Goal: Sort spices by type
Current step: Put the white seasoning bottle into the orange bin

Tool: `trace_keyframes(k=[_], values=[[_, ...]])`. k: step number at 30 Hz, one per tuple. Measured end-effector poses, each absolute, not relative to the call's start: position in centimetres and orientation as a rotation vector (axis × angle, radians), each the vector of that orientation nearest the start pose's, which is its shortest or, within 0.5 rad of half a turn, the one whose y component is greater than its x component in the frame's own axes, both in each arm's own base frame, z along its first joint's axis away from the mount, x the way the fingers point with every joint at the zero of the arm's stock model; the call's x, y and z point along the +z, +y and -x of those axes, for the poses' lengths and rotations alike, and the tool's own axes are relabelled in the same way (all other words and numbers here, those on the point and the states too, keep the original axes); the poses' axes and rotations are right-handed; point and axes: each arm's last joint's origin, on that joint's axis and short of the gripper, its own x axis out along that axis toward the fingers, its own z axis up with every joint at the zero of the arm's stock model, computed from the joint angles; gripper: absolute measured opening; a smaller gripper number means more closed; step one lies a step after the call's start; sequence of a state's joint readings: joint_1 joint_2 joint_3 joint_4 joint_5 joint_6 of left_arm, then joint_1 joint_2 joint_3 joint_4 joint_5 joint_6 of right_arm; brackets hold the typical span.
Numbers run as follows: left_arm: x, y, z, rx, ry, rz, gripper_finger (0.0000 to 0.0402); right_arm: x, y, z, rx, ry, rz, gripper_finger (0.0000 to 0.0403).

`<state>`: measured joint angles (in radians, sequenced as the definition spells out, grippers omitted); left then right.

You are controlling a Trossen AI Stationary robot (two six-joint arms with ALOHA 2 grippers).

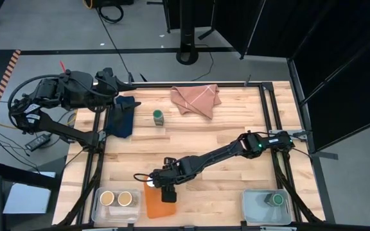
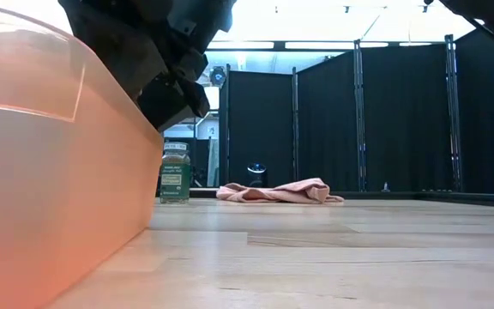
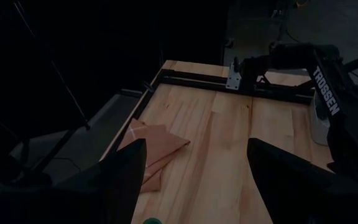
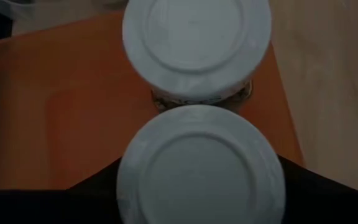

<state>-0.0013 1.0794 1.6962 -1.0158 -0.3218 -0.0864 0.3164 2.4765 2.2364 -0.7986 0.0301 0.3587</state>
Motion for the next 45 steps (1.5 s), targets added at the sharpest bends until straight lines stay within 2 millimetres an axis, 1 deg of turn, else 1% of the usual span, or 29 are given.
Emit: trace_keyframes(k=[8, 14, 26, 37, 40, 45], values=[[49.0, 0.9, -14.8, 0.333, 0.382, 0.019, 0.0284, 18.5, 16.4, -50.3, 0.090, 1.056, -0.161, 0.0235], [49.0, 0.9, -14.8, 0.333, 0.383, 0.017, 0.0284, 19.2, 16.4, -50.2, 0.098, 1.046, -0.163, 0.0230], [49.0, 0.9, -14.8, 0.333, 0.386, 0.016, 0.0284, 22.8, 16.1, -49.8, 0.100, 1.025, -0.089, 0.0225], [49.0, 0.9, -14.8, 0.333, 0.386, 0.016, 0.0284, 22.7, 16.1, -49.8, 0.124, 1.027, -0.062, 0.0225], [49.0, 0.9, -14.8, 0.333, 0.386, 0.016, 0.0284, 22.3, 16.1, -49.7, 0.124, 1.040, -0.056, 0.0230], [48.9, 0.9, -14.8, 0.333, 0.387, 0.016, 0.0284, 21.4, 16.0, -49.6, 0.119, 1.070, -0.050, 0.0249]])
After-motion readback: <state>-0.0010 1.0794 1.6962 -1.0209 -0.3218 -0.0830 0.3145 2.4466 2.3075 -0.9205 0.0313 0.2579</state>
